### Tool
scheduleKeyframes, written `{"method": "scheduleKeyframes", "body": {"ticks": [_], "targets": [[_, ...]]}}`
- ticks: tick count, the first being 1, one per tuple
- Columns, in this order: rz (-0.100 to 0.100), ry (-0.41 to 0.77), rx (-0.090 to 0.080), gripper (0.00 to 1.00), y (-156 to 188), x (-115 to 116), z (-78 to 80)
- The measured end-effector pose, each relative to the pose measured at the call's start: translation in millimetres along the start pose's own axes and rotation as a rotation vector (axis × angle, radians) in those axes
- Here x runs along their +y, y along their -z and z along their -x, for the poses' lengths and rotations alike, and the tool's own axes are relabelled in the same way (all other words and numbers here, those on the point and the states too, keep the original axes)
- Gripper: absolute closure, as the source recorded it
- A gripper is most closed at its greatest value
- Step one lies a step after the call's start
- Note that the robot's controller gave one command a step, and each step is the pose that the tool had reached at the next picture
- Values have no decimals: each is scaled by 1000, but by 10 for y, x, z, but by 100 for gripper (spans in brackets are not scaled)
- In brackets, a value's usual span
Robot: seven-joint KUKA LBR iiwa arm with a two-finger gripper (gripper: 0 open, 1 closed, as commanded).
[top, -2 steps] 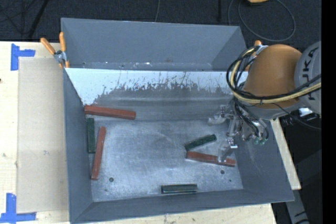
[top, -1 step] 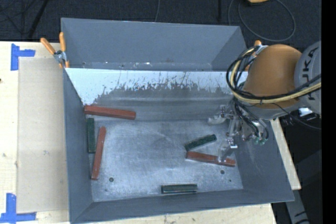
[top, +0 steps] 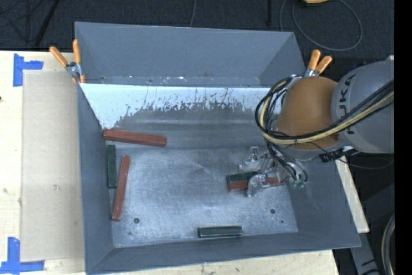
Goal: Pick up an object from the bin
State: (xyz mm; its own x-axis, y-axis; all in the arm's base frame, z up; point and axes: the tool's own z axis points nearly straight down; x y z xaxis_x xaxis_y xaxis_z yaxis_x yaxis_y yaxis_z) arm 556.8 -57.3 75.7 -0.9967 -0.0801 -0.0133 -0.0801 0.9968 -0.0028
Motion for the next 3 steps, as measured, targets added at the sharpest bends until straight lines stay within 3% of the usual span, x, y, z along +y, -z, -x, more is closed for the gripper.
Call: {"method": "scheduleKeyframes", "body": {"ticks": [1, 2, 3], "targets": [[0, 0, 0, 100, 0, 0, 0], [7, 86, 18, 100, 123, -153, 82], [3, 1, 11, 100, 1644, -120, 101]]}}
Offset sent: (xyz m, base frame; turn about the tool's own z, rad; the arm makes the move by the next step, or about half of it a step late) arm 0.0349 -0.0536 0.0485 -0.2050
